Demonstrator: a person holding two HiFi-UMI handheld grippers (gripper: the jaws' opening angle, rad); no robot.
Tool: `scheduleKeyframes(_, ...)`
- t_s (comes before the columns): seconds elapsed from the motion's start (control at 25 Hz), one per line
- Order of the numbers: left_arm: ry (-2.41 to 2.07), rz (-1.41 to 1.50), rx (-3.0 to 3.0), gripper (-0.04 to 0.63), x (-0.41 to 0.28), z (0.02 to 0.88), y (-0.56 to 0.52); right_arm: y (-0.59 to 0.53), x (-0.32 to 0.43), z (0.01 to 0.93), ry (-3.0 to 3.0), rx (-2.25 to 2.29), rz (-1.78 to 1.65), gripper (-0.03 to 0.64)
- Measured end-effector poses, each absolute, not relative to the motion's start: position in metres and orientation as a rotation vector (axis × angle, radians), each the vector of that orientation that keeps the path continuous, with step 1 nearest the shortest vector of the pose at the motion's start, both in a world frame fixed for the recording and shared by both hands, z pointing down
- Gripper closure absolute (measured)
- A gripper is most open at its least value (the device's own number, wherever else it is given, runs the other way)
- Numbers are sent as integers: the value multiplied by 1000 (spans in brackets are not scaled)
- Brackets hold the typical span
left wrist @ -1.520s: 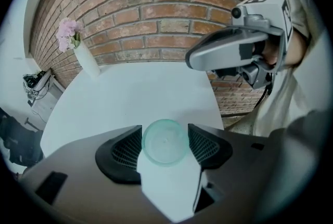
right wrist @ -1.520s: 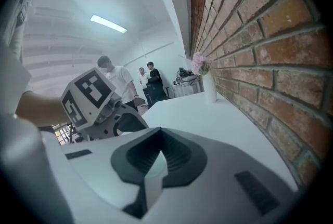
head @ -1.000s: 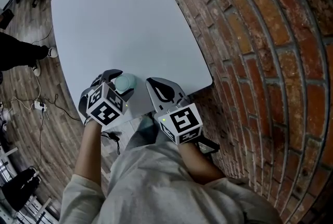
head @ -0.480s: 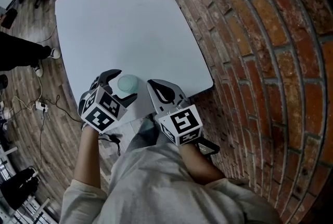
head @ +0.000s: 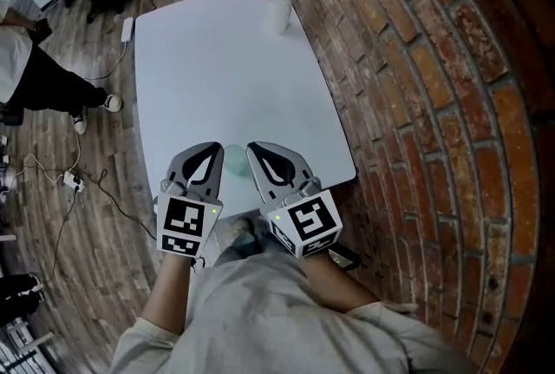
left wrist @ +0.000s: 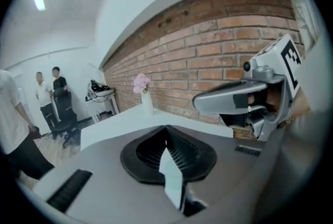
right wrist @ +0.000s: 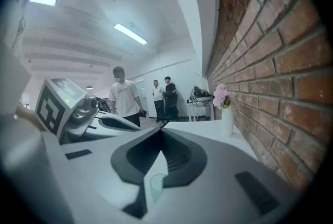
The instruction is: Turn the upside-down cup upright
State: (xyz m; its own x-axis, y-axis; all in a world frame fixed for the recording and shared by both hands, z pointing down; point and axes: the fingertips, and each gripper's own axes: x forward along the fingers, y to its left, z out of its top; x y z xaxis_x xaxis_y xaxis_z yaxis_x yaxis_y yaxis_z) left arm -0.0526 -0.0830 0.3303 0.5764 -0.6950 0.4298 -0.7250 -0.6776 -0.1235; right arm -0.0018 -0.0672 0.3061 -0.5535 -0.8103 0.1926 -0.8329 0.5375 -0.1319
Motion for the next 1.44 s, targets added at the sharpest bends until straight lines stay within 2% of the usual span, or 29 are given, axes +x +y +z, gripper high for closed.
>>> scheduleKeyframes(0.2,-1393,475,2691,586,-68,279,-37,-31,-19,267,-2706,1393,253,611)
scheduleKeyframes(0.4,-1502,385,2675,585,-74,257,-11,-2,-23,242,-2728,1358,158,611)
scheduleKeyframes(0.88,-1535,408,2665,584,-64,259,36,49,-21,246,-2743,1310,139,611)
scheduleKeyframes(1.44,-1548,441,2637,584,-48,275,41,47,-10,257,-2758,1249,111,611)
